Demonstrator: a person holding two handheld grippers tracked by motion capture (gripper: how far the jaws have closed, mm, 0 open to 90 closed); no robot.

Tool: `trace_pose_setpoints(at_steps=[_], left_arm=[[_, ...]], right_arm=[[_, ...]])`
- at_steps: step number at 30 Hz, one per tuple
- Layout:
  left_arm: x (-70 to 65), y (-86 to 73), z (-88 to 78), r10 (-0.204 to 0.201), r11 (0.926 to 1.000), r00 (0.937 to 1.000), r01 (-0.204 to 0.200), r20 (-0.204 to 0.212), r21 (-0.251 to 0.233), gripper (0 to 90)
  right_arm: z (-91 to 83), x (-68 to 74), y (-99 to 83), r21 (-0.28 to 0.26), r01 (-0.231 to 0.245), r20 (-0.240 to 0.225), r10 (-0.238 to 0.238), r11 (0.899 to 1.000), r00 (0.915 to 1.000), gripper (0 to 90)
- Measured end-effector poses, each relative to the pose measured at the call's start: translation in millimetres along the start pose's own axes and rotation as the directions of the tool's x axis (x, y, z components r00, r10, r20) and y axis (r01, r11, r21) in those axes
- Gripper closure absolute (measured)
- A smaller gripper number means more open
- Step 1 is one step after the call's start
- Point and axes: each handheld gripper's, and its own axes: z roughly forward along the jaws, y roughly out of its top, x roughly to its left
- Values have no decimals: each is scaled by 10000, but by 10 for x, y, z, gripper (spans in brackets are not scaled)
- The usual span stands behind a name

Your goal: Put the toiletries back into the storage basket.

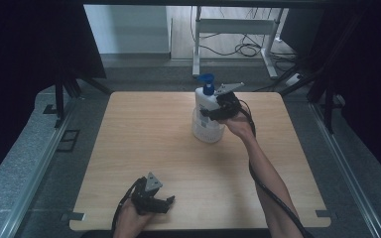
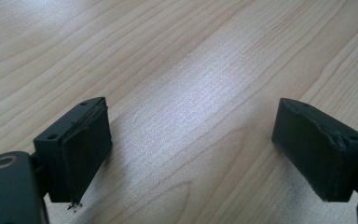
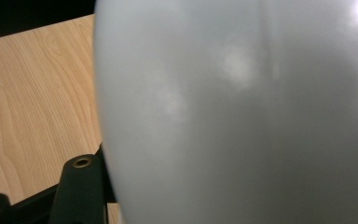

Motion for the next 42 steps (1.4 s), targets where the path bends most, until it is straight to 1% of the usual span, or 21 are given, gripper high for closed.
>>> trace_pose_setpoints(at_steps=[5, 14, 16, 18, 22, 32, 39, 42], left_arm=[[-2, 0, 1, -24, 10000, 10000, 25, 7, -20, 111], [-2, 0, 1, -27, 10000, 10000, 27, 6, -21, 111], [-2, 0, 1, -26, 10000, 10000, 26, 8, -19, 111], [-2, 0, 1, -21, 10000, 10000, 21, 7, -16, 112], [-2, 0, 1, -19, 10000, 10000, 19, 5, -14, 111], [-2, 0, 1, -24, 10000, 10000, 24, 4, -18, 112], [-2, 0, 1, -23, 10000, 10000, 23, 3, -19, 111], [-2, 0, 1, -22, 10000, 10000, 22, 3, -19, 111]], right_arm=[[63, 5, -44, 53, 34, -13, -34, 10000, 10000, 376], [125, -15, -116, 134, -60, -35, 60, 9999, 10000, 375], [126, -28, -137, 44, -89, -48, 89, 10000, 9999, 374], [125, -46, -158, -55, -215, -53, 214, 9998, 9998, 373], [108, -91, -197, -200, -382, -205, 378, 9991, 9991, 371], [93, -97, -186, -11, -387, -248, 387, 9993, 9989, 362], [79, -86, -184, 77, -418, -289, 420, 9991, 9987, 303], [76, -81, -183, 58, -403, -385, 405, 9992, 9984, 263]])
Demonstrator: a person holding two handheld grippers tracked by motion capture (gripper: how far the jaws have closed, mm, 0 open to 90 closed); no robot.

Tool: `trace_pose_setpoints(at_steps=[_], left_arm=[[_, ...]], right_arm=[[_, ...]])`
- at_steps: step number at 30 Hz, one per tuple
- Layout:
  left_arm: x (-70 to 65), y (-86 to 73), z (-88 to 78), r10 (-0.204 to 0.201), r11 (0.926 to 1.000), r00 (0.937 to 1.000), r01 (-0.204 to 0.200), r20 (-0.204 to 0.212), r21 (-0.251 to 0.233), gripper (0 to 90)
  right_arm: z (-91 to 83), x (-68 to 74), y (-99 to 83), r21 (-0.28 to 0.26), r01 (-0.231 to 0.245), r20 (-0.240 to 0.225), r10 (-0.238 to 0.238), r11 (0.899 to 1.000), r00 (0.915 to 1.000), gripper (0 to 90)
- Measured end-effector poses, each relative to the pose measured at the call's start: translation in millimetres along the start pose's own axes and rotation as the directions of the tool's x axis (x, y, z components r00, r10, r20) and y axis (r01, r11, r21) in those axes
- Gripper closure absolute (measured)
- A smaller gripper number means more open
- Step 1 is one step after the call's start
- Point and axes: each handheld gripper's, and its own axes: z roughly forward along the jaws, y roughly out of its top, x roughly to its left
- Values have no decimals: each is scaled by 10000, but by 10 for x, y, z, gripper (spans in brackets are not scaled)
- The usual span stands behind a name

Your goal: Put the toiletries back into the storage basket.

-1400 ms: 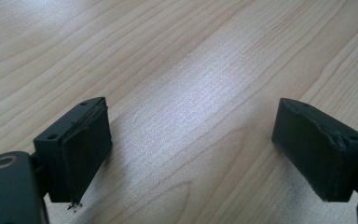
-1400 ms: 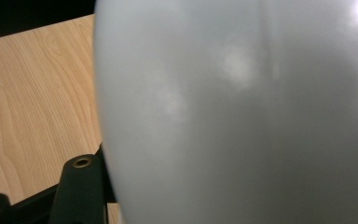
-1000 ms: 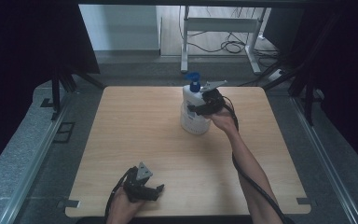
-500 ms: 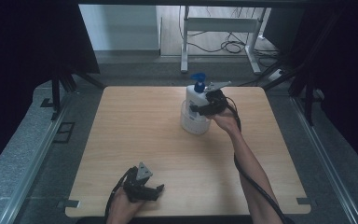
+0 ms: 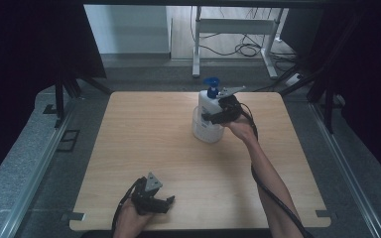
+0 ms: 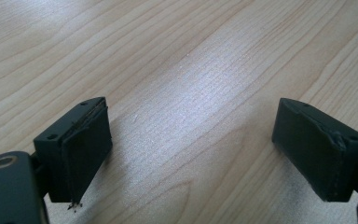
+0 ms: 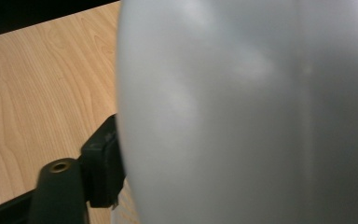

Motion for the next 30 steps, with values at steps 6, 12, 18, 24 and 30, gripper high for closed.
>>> trace_pose_setpoints(at_steps=[6, 12, 18, 24, 30], left_arm=[[2, 0, -1, 21, 10000, 10000, -21, -8, 19, 111], [1, 0, 0, 17, 10000, 10000, -17, -7, 6, 111], [1, 0, 1, 15, 10000, 10000, -15, -5, 4, 112], [1, 1, -1, 19, 10000, 10000, -19, -7, 19, 112], [1, 0, 0, 17, 10000, 10000, -17, -7, 8, 112]], right_arm=[[-49, 13, 33, -327, -140, 84, 143, 9994, 9999, 182], [-137, 19, 93, -560, -59, 378, 80, 9984, 9993, 136], [-237, 25, 149, -650, -48, 430, 76, 9979, 9990, 134], [-297, 46, 178, -631, -35, 525, 68, 9980, 9986, 130], [-331, 82, 198, -561, 8, 521, 22, 9984, 9986, 92]])
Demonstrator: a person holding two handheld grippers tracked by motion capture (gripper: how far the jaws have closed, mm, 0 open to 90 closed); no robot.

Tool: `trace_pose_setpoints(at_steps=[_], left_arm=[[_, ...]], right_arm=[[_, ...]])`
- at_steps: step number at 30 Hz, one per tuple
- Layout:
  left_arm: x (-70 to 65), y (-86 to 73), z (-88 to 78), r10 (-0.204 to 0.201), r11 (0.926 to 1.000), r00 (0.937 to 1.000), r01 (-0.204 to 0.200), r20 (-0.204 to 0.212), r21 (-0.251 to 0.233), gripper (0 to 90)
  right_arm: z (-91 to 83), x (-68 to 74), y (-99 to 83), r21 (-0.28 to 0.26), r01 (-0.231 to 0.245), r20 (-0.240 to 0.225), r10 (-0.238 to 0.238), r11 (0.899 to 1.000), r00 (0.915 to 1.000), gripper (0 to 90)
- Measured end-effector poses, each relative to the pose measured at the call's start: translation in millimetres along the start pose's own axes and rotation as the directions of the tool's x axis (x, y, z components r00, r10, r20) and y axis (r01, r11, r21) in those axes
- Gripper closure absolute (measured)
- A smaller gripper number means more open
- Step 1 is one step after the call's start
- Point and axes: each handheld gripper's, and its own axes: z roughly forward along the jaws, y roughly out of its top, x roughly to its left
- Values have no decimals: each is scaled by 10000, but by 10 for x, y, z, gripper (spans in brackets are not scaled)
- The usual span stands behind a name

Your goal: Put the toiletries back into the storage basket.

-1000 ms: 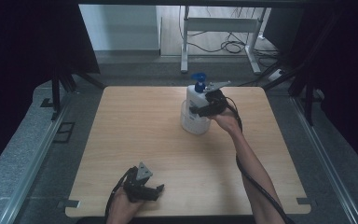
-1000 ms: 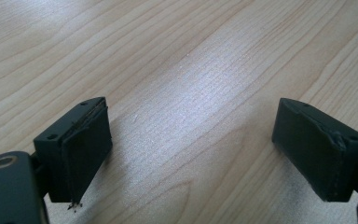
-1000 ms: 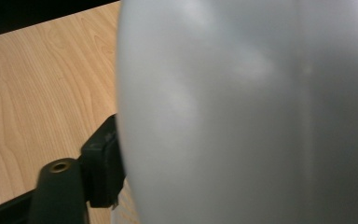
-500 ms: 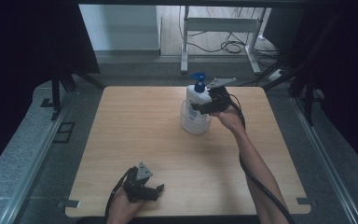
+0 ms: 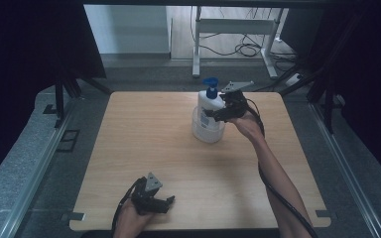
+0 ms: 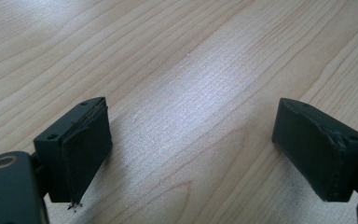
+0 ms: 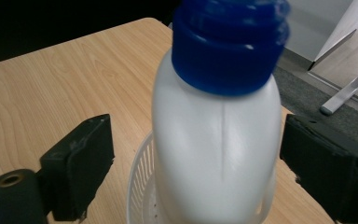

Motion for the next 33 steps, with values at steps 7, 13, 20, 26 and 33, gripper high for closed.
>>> trace_pose_setpoints(at_steps=[7, 13, 20, 26, 33], left_arm=[[0, 0, 0, -1, 10000, 10000, 1, -1, 0, 112], [0, 0, 0, 2, 10000, 10000, -2, -1, 1, 112], [0, 0, 0, 2, 10000, 10000, -2, -5, 2, 111], [0, 0, 0, 2, 10000, 10000, -2, -1, 1, 111], [3, 1, 0, 38, 10000, 10000, -38, -3, 1, 111]], right_arm=[[-23, 25, -2, 207, -18, 107, 16, 9998, 9999, 26], [-78, 62, -6, 224, 123, 168, -126, 9997, 9998, 20], [-146, 95, -48, 264, 315, 220, -321, 9992, 9992, 18], [-202, 127, -89, 400, 330, 337, -344, 9987, 9988, 18], [-268, 144, -159, 533, 278, 394, -299, 9982, 9988, 18]])
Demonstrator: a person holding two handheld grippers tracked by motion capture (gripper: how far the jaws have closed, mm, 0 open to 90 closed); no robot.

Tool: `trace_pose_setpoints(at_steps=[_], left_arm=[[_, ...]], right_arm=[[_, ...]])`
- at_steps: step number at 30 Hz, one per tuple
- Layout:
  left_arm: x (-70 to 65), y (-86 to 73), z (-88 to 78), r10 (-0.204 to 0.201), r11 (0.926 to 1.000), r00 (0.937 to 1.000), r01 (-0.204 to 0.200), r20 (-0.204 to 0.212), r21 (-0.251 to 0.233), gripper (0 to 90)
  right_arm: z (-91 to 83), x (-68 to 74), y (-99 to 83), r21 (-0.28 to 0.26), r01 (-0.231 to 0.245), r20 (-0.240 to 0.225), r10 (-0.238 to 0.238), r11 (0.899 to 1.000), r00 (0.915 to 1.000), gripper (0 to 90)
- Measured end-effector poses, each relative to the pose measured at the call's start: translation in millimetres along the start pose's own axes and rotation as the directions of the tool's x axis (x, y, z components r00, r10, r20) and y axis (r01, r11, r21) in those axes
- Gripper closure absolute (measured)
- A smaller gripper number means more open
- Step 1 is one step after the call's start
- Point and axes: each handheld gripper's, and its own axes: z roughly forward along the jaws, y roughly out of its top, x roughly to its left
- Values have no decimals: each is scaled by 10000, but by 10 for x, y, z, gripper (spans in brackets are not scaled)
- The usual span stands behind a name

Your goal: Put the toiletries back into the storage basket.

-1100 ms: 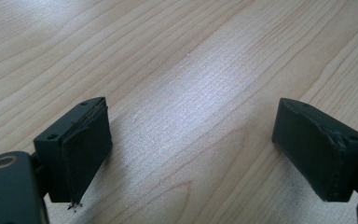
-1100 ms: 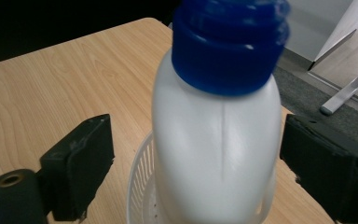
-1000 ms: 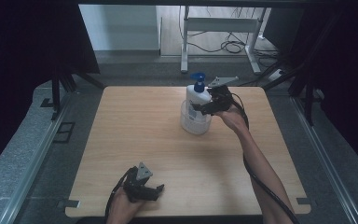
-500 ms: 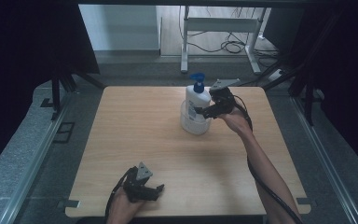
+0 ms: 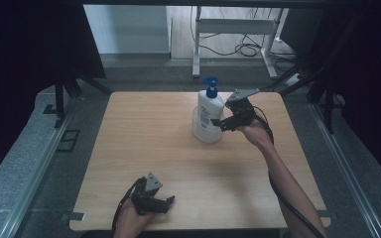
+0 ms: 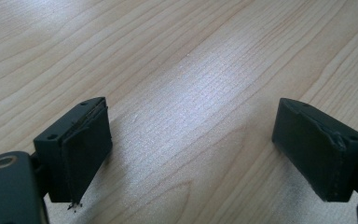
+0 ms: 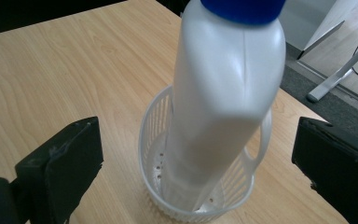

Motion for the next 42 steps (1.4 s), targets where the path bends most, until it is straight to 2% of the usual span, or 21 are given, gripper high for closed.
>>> trace_pose_setpoints(at_steps=[23, 33, 42], left_arm=[[-4, 2, 2, -43, 10000, 10000, 43, -16, -8, 111], [-4, 2, 2, -46, 10000, 10000, 46, -17, -8, 111], [-4, 2, 2, -47, 10000, 10000, 47, -19, -7, 111]], right_arm=[[-354, 57, -291, 93, -140, -50, 140, 9999, 9999, 15], [-446, 113, -513, 288, -272, -98, 275, 9992, 9996, 0], [-505, 231, -714, 357, -638, -430, 653, 9973, 9969, 0]])
